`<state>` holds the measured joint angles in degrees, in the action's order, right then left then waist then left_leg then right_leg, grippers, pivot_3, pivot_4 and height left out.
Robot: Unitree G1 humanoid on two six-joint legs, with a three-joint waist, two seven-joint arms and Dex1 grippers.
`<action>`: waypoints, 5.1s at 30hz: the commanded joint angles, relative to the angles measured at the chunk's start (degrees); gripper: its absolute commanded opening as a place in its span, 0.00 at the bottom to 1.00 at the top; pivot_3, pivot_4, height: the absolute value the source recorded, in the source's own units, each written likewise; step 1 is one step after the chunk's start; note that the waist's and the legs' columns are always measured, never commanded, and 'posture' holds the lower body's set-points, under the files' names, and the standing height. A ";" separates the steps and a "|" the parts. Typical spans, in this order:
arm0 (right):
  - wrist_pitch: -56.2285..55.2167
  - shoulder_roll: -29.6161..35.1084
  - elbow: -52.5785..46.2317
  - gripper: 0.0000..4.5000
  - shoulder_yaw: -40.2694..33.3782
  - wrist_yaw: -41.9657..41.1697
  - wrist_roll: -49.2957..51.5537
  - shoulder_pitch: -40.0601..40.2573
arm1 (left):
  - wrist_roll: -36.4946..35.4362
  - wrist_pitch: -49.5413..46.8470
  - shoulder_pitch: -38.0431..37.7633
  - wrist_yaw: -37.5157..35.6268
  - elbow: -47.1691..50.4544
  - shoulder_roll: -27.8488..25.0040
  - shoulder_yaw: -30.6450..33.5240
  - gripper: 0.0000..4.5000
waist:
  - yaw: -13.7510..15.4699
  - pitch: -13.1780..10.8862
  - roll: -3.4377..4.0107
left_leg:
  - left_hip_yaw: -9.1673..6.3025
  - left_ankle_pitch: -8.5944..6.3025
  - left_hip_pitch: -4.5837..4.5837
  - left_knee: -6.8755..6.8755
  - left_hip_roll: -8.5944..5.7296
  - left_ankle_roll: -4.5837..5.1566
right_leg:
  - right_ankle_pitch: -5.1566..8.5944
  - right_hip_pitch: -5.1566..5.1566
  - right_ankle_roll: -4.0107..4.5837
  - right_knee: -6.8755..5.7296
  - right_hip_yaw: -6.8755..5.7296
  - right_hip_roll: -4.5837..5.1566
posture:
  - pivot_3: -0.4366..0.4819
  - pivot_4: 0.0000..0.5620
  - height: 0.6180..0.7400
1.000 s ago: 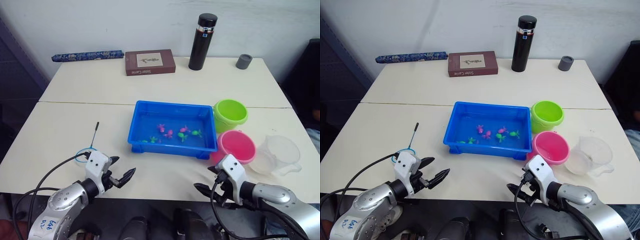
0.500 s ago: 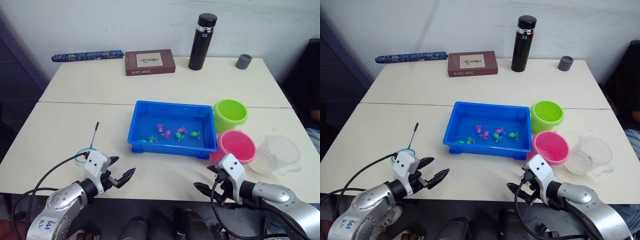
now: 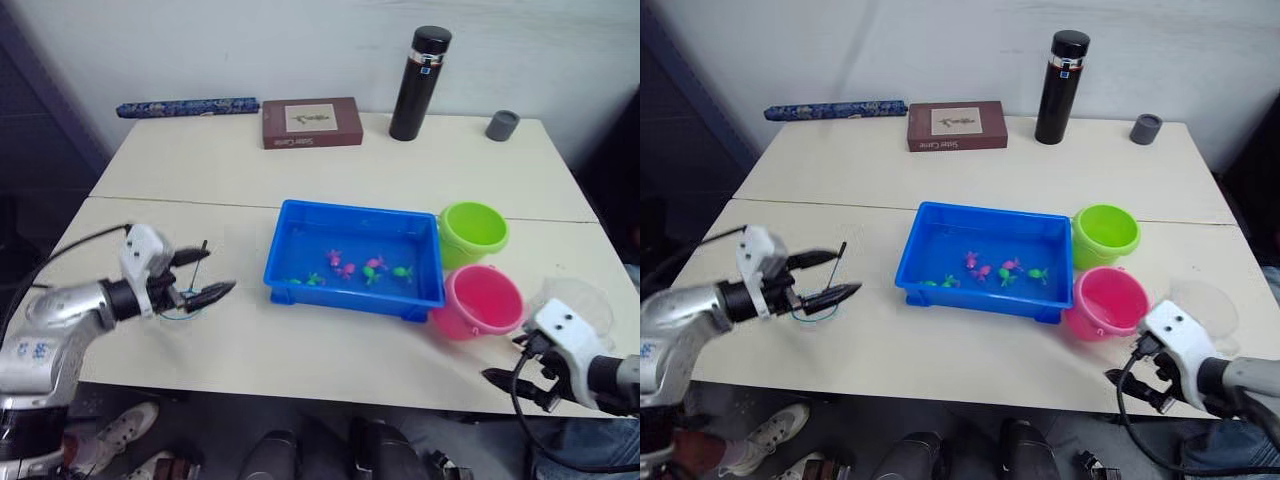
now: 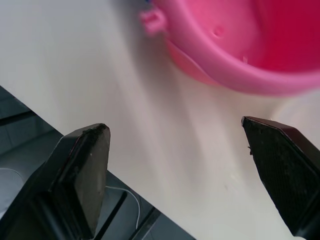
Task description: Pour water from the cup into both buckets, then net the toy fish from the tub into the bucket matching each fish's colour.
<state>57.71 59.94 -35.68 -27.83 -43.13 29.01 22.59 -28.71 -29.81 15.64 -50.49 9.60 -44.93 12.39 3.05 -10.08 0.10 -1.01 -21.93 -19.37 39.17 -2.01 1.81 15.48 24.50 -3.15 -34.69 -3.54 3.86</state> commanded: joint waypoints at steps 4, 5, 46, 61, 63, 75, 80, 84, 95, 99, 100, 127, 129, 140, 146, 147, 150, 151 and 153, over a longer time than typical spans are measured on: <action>4.76 0.73 0.79 0.99 -5.44 1.60 -5.90 7.36 | -2.17 0.41 9.88 -7.03 -3.02 4.29 -6.97 1.00 | -0.22 0.00 -0.01 | 0.03 0.01 -0.10 0.00 -0.01 -0.01 | -0.08 0.00 -0.15 -0.02 0.01 -0.07 | 0.48 0.27 0.99; 5.76 0.35 0.72 0.99 -5.91 2.22 -6.41 7.74 | -2.10 0.42 10.89 -7.53 -3.51 5.07 -7.71 1.00 | -0.29 0.00 -0.01 | 0.06 0.01 -0.09 0.02 -0.02 -0.01 | -0.10 -0.01 -0.19 -0.01 0.03 -0.08 | 0.48 0.27 0.99; 9.56 -49.87 -4.63 0.99 -23.53 36.44 -9.97 -17.18 | -0.56 -1.39 22.51 -14.12 -10.21 20.29 -18.57 1.00 | -1.75 0.05 0.06 | 0.14 0.42 0.14 0.03 -0.05 -0.46 | -0.14 0.14 -0.25 -0.46 0.52 -0.30 | 0.48 0.27 0.99; 2.88 -49.44 2.31 0.99 -21.54 42.33 -11.42 -21.33 | 1.51 -0.81 22.04 -15.25 -7.72 17.85 -20.59 1.00 | -1.87 0.06 0.09 | 0.20 0.45 0.13 0.01 -0.06 -0.39 | -0.14 0.20 -0.23 -0.52 0.60 -0.29 | 0.48 0.27 0.99; 1.29 -49.91 3.57 0.99 -21.56 43.46 -11.50 -22.00 | 1.37 -1.20 21.94 -15.16 -7.14 17.56 -20.46 1.00 | -1.89 0.06 0.09 | 0.20 0.45 0.13 0.01 -0.06 -0.38 | -0.14 0.22 -0.23 -0.54 0.61 -0.30 | 0.48 0.27 0.99; -9.26 -52.01 10.01 0.99 -19.31 47.56 -11.14 -23.79 | 0.76 -3.37 21.54 -13.69 -4.54 16.01 -19.38 1.00 | -2.05 0.07 0.10 | 0.23 0.46 0.12 0.01 -0.06 -0.36 | -0.13 0.24 -0.23 -0.75 0.64 -0.30 | 0.48 0.27 0.99; -14.34 -52.03 12.32 0.99 -18.23 48.94 -11.22 -24.15 | 0.56 -3.93 21.14 -13.30 -3.69 15.50 -18.91 1.00 | -2.43 0.07 0.10 | 0.23 0.46 0.12 0.00 -0.06 -0.36 | -0.13 0.25 -0.22 -0.77 0.65 -0.30 | 0.48 0.27 0.99; -17.90 -51.81 14.02 0.99 -17.44 49.84 -11.07 -24.27 | 0.41 -4.14 20.73 -13.03 -3.14 15.01 -18.57 1.00 | -2.93 0.07 0.10 | 0.23 0.47 0.13 0.00 -0.06 -0.35 | -0.13 0.25 -0.22 -0.79 0.66 -0.29 | 0.48 0.27 0.99; -21.94 -51.61 15.80 0.63 -14.81 50.75 -9.73 -24.16 | 0.42 -3.52 19.48 -12.83 -2.96 14.20 -18.03 1.00 | -3.12 0.06 0.11 | 0.23 0.47 0.13 -0.01 -0.05 -0.35 | -0.12 0.26 -0.21 -0.80 0.67 -0.29 | 0.48 0.27 0.99; -22.29 -51.42 15.78 0.19 -14.27 51.05 -9.16 -23.97 | 0.49 -3.21 19.19 -12.94 -3.21 14.12 -17.92 1.00 | -3.06 0.06 0.11 | 0.23 0.47 0.12 -0.01 -0.05 -0.34 | -0.12 0.25 -0.21 -0.80 0.67 -0.29 | 0.48 0.27 0.99; -22.38 -51.35 15.80 0.10 -14.16 51.08 -8.98 -23.98 | 0.50 -3.18 19.16 -12.93 -3.27 14.13 -17.92 1.00 | -3.01 0.06 0.11 | 0.22 0.47 0.12 -0.01 -0.05 -0.34 | -0.12 0.25 -0.21 -0.80 0.67 -0.28 | 0.48 0.27 0.99; -19.71 -32.16 13.55 0.01 -14.72 42.51 -1.95 -25.92 | -0.30 -3.93 21.78 -12.52 -7.17 13.61 -15.25 1.00 | -2.97 0.02 0.18 | 0.24 0.47 0.09 -0.06 -0.06 -0.26 | -0.12 0.26 -0.21 -0.73 0.69 -0.28 | 0.48 0.27 0.99; -19.82 -28.59 13.49 0.01 -13.74 39.37 -2.57 -25.12 | -0.45 -3.95 22.17 -13.60 -7.29 13.04 -15.43 1.00 | -2.94 0.02 0.18 | 0.24 0.47 0.08 -0.06 -0.06 -0.25 | -0.12 0.26 -0.21 -0.73 0.69 -0.28 | 0.48 0.27 0.99; -21.59 -16.25 11.72 0.01 -10.24 27.82 -6.68 -21.68 | 2.11 -1.39 23.07 -17.78 -9.16 10.32 -17.44 1.00 | -2.82 0.01 0.17 | 0.25 0.47 0.08 -0.07 -0.06 -0.25 | -0.12 0.25 -0.21 -0.50 0.68 -0.29 | 0.48 0.27 0.99; -22.41 -12.76 9.84 0.01 -8.16 25.02 -10.30 -20.96 | 2.46 -0.50 23.35 -17.95 -9.88 10.56 -17.75 1.00 | -2.22 0.01 0.17 | 0.25 0.48 0.07 -0.07 -0.06 -0.25 | -0.13 0.25 -0.22 -0.45 0.68 -0.28 | 0.48 0.27 0.99; -22.63 -12.44 9.61 0.01 -7.87 24.63 -10.85 -20.80 | 2.50 -0.40 23.37 -17.94 -9.96 10.60 -17.78 1.00 | -2.15 0.01 0.17 | 0.25 0.47 0.07 -0.07 -0.06 -0.25 | -0.13 0.24 -0.22 -0.44 0.67 -0.28 | 0.48 0.27 0.99; -23.20 -11.40 8.93 0.01 -6.77 23.49 -12.90 -19.98 | 2.90 0.26 23.62 -17.78 -10.61 10.84 -17.88 1.00 | -1.75 0.01 0.17 | 0.25 0.47 0.07 -0.07 -0.06 -0.25 | -0.13 0.25 -0.22 -0.43 0.66 -0.28 | 0.48 0.27 0.99; -23.53 -11.27 8.71 0.01 -6.45 23.21 -13.55 -19.81 | 3.02 0.43 23.69 -17.70 -10.76 10.94 -17.91 1.00 | -1.70 0.01 0.16 | 0.25 0.47 0.07 -0.07 -0.06 -0.25 | -0.13 0.25 -0.22 -0.43 0.66 -0.29 | 0.48 0.27 0.99; -23.79 -11.21 8.22 0.01 -6.00 22.84 -14.52 -19.72 | 3.11 0.57 23.80 -17.61 -10.90 11.13 -17.91 1.00 | -1.68 0.01 0.16 | 0.25 0.47 0.06 -0.07 -0.07 -0.25 | -0.13 0.24 -0.23 -0.41 0.66 -0.28 | 0.48 0.27 0.99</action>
<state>35.85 47.34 -24.69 -32.75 -20.03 15.98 3.20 -25.77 -30.07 37.98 -68.21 -1.36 -33.96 -5.69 1.37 -10.07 0.26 -0.76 -21.45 -19.31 39.10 -2.07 1.56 15.34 24.74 -3.38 -35.10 -2.88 3.58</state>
